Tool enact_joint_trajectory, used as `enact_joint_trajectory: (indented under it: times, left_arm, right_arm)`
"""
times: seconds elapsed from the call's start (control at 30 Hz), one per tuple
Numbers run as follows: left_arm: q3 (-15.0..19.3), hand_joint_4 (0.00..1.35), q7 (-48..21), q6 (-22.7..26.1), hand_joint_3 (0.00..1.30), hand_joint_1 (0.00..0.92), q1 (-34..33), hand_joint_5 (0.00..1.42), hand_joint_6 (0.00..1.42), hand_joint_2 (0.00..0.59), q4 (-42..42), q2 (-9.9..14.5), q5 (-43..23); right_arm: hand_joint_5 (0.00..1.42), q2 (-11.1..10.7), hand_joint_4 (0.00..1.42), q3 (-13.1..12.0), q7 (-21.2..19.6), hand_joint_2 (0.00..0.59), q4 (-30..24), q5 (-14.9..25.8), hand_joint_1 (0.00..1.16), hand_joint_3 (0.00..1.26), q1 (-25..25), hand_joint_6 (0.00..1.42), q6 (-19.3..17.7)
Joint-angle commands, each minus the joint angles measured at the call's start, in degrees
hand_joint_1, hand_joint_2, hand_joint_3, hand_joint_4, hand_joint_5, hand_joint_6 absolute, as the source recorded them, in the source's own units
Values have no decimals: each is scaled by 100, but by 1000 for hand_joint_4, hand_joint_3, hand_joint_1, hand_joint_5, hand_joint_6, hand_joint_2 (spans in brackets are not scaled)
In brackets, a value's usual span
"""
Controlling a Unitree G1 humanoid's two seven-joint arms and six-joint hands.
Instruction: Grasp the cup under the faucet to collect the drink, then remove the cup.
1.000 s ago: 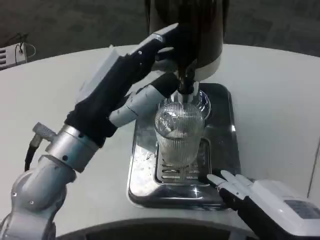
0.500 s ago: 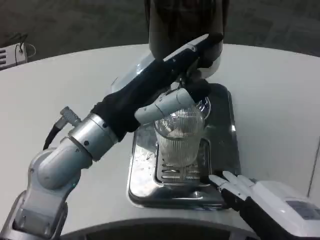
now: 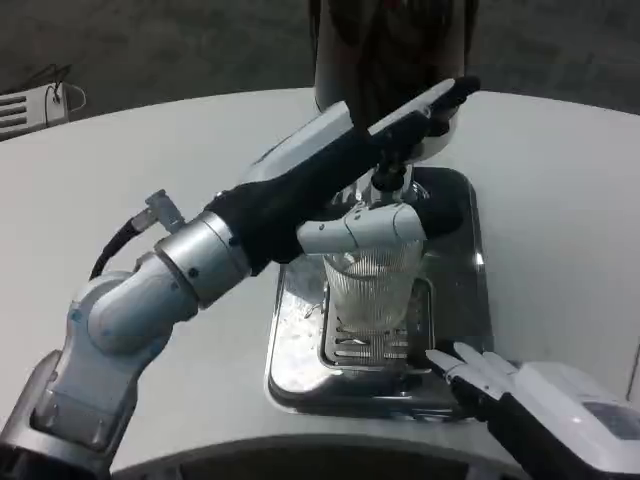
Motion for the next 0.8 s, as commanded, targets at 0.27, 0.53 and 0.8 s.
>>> enact_joint_trajectory:
  times: [0.27,0.53,0.8]
  left_arm:
    - [-403,0,-371,-90,31,0,-48,64,121,0,447,250,334]
    - [-367,0,-392,-185,39,0,-78,53,99,0,510,297,309]
    - [-365,0,-396,-177,39,0,-84,50,95,0,520,330,328]
  right_arm:
    - [28,440,0,-737,-586,339,269,1602,595,0,-124,13,1153]
    - [63,453,0,-1097,-1653,248,938,2567,706,0,-263,86,1138]
    - [19,266,0,-966,-2502,215,1878,3146,755,0,-626,69,764]
